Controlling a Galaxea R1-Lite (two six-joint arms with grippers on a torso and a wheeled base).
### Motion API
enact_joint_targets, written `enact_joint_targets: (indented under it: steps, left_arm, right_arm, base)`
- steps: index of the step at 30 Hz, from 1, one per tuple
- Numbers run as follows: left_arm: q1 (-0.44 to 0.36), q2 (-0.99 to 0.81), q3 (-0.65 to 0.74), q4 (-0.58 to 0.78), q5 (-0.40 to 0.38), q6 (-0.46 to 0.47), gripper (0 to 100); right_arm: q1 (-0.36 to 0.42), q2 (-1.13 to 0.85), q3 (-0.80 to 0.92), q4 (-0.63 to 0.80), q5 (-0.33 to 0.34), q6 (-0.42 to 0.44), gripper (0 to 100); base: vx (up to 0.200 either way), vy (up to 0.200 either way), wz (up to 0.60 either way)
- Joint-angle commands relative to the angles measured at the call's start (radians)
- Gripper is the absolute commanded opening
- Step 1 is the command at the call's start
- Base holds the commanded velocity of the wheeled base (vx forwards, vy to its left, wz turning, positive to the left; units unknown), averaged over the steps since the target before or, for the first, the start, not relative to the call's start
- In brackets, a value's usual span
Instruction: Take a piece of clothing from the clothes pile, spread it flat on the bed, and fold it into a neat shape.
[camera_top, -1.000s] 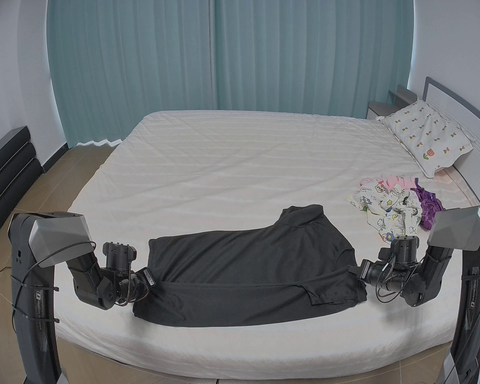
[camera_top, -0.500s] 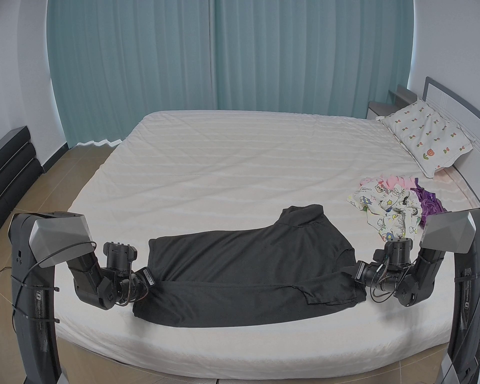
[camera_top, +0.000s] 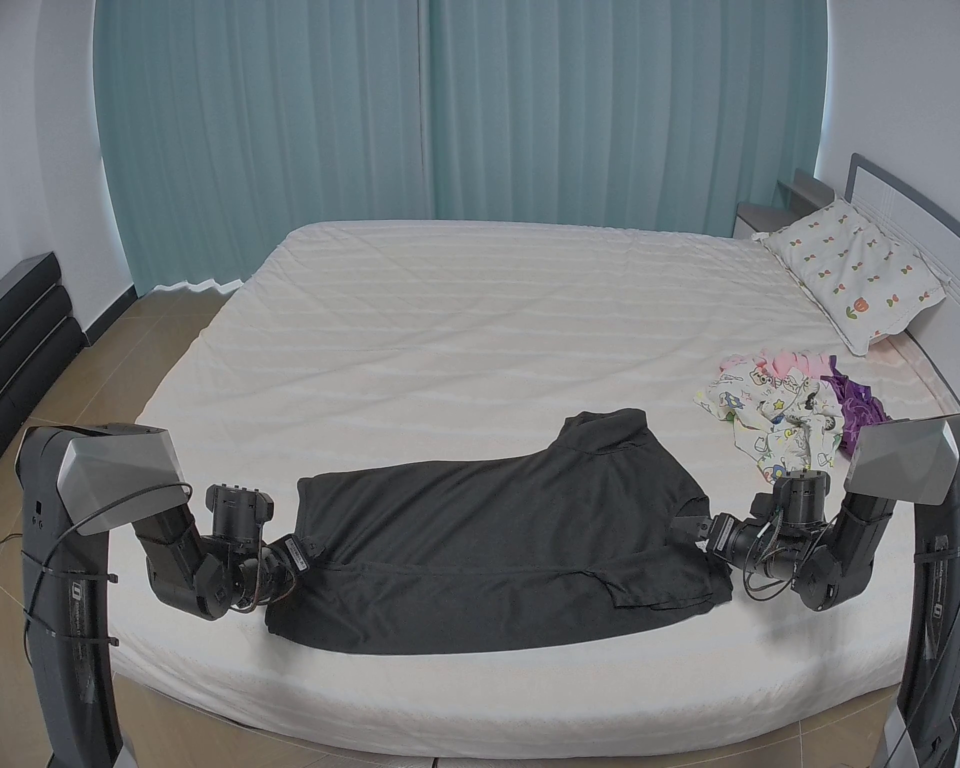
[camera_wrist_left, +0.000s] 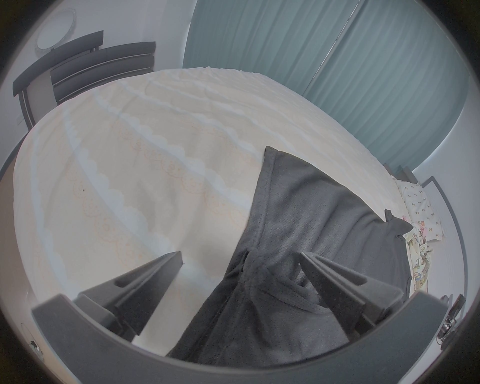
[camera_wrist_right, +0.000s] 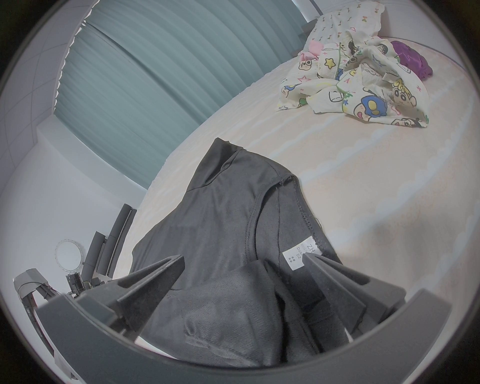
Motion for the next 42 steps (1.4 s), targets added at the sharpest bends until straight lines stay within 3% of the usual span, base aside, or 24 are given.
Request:
enact_joint_targets:
  steps: [1,14,15,28,32,35,36,42]
  left_arm:
    - [0.022,-0.023,0.006,0.002,0.0,-0.007,100]
    - [0.061,-0.079,0.011,0.054,-0.078,-0.048,100]
    - [0.061,-0.077,0.011,0.054,-0.08,-0.05,100]
    - [0.061,-0.103,0.026,0.074,-0.089,-0.045,100]
    - [0.065,-0.148,0.068,0.076,-0.164,-0.037,100]
    - [0.069,-0.161,0.106,0.076,-0.208,0.023,100]
    - [0.069,-0.161,0.106,0.076,-0.208,0.023,100]
    - [0.073,-0.149,0.178,0.073,-0.242,0.164,100]
  right_arm:
    - [0.005,-0.013,0.01,0.005,0.001,0.005,100]
    - [0.017,0.041,-0.003,0.017,-0.004,0.002,100]
    - [0.017,0.042,-0.003,0.018,-0.004,0.002,0]
    - [-0.007,0.018,0.002,0.014,-0.013,-0.002,0]
    - [-0.012,0.018,0.004,0.009,-0.013,-0.004,0]
    - [-0.015,0.016,0.002,0.008,-0.013,-0.004,0]
    - [-0.015,0.016,0.002,0.008,-0.013,-0.004,100]
    - [-0.02,0.012,0.011,0.008,-0.013,-0.004,100]
  base:
    - [0.0,0.0,0.0]
    - [0.0,0.0,0.0]
    - [0.0,0.0,0.0]
    - [0.0,0.0,0.0]
    - [0.0,0.0,0.0]
    - [0.0,0.0,0.0]
    - [0.0,0.0,0.0]
    - [0.0,0.0,0.0]
